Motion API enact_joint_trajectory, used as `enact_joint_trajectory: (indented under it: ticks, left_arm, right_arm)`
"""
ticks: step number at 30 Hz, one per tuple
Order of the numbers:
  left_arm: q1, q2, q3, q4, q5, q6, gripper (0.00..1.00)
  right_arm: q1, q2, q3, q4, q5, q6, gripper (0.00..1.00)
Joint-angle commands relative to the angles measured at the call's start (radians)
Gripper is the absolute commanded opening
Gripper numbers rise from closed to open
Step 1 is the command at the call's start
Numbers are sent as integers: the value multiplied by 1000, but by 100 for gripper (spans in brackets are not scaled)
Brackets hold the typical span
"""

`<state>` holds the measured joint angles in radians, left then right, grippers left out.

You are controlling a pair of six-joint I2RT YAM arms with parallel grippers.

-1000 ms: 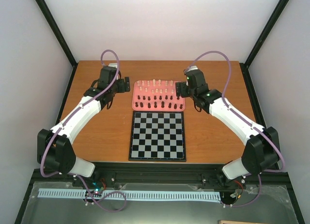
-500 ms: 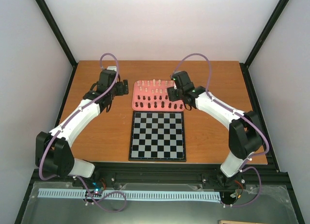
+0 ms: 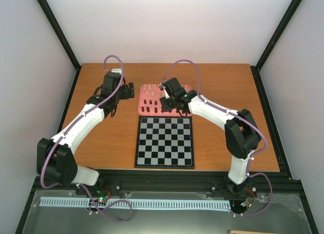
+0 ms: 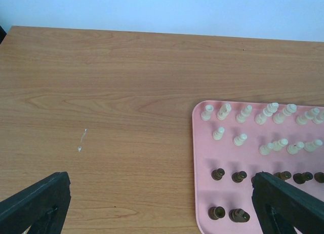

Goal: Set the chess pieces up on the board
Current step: Pick up the chess piece from the storage box.

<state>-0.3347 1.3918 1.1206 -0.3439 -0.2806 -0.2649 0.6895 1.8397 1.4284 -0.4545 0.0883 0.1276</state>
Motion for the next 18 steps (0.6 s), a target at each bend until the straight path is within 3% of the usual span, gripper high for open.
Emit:
enact_joint_trajectory:
  ticks: [1,18]
  left_arm:
    - [2,10,21,19,4,-8,100]
    - [2,-8,15,14,-26,-8,100]
  right_arm:
    - [31,40,48,-42,-19,-16,50]
    - [51,174,123,-55,-22,-6,43]
